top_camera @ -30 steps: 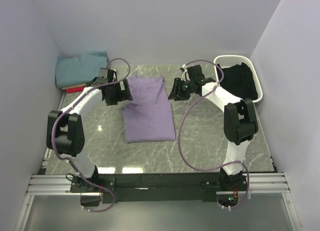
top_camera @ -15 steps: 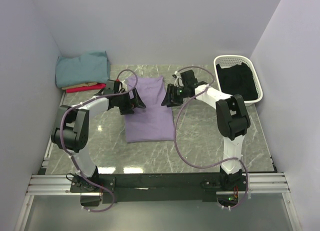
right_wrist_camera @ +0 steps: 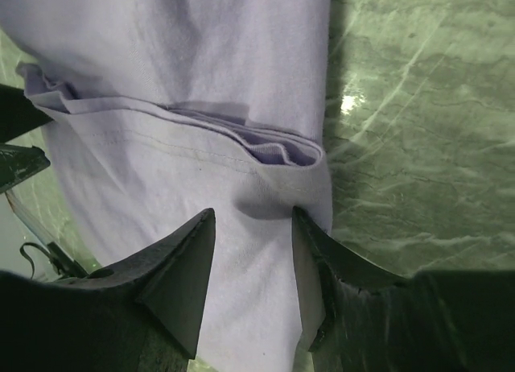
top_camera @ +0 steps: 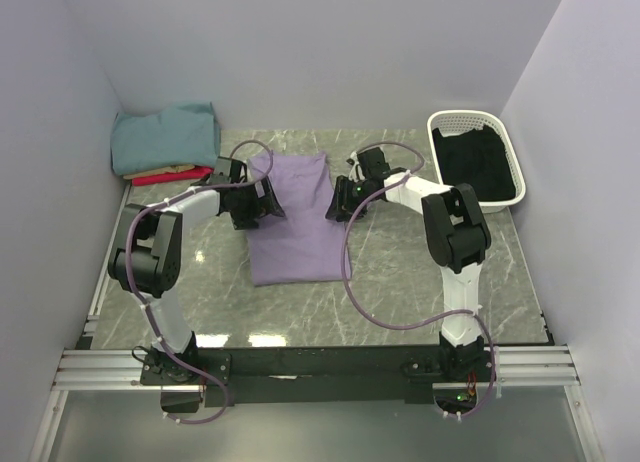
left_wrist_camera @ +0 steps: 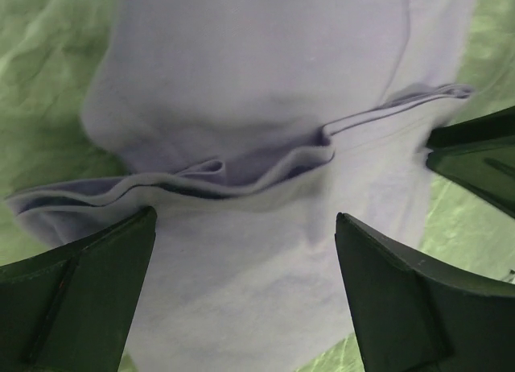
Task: Fold and stack the t-shirts
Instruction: Fold the tshirt
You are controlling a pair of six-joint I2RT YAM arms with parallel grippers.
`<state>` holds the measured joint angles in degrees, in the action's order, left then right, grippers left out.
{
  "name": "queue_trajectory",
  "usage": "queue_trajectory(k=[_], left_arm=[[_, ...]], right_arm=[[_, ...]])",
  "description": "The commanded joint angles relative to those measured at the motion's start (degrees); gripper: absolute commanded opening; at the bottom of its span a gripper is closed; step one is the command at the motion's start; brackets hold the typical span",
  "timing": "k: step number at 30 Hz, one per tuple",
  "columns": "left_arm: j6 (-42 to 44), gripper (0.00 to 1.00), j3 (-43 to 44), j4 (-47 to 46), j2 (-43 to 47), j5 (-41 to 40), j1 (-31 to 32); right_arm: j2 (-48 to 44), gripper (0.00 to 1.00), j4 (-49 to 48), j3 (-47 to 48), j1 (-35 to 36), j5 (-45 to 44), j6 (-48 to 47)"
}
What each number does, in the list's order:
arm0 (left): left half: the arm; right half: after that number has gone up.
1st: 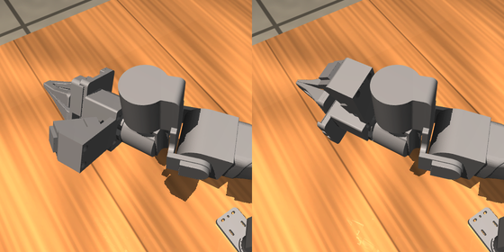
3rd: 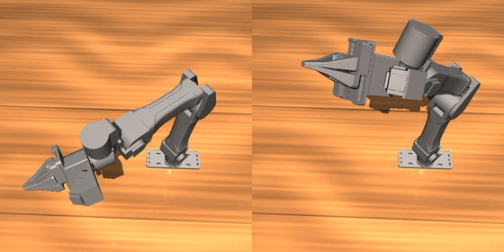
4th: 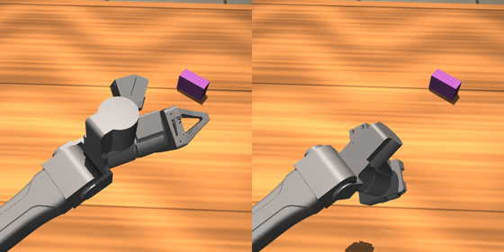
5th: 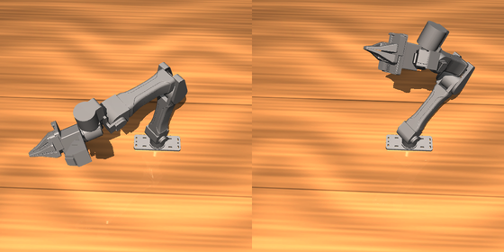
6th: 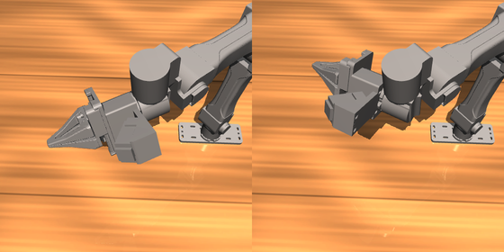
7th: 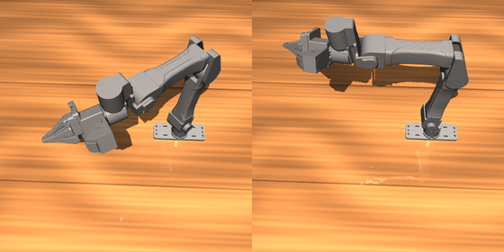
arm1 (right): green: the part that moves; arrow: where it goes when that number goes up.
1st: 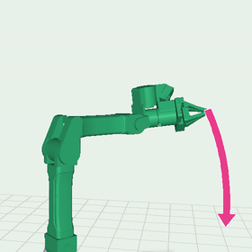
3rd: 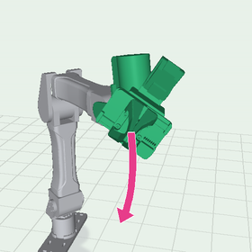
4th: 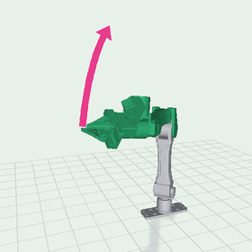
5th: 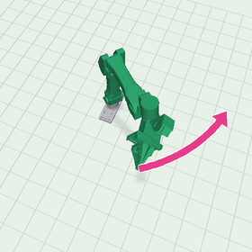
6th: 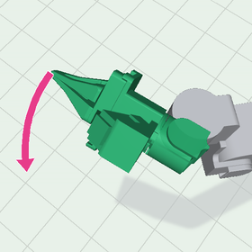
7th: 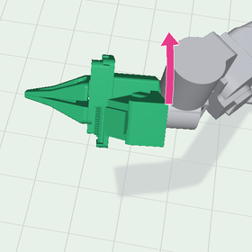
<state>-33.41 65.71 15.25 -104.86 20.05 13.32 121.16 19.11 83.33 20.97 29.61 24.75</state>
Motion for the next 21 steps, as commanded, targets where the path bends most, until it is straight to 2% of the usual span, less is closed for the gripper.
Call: queue_trajectory(k=[1,6,14,21], left_arm=[[2.47,0.99,0.73,4.26,-0.78,-5.89,0.04],[3.17,0.99,-0.23,5.50,-0.09,-11.17,0.04],[1.24,0.99,-4.80,-2.32,13.26,-11.00,0.04],[-0.43,0.99,-7.79,-0.22,19.25,-15.04,0.04]], right_arm=[[-0.75,0.51,2.07,-2.03,-1.37,-8.60,0.12],[-3.55,0.51,0.49,-4.92,-1.99,-11.58,-0.14],[-14.19,0.52,-4.61,-11.08,-2.16,-7.55,-3.22],[-18.59,0.52,-3.12,-13.72,-2.16,-6.14,-3.05]])
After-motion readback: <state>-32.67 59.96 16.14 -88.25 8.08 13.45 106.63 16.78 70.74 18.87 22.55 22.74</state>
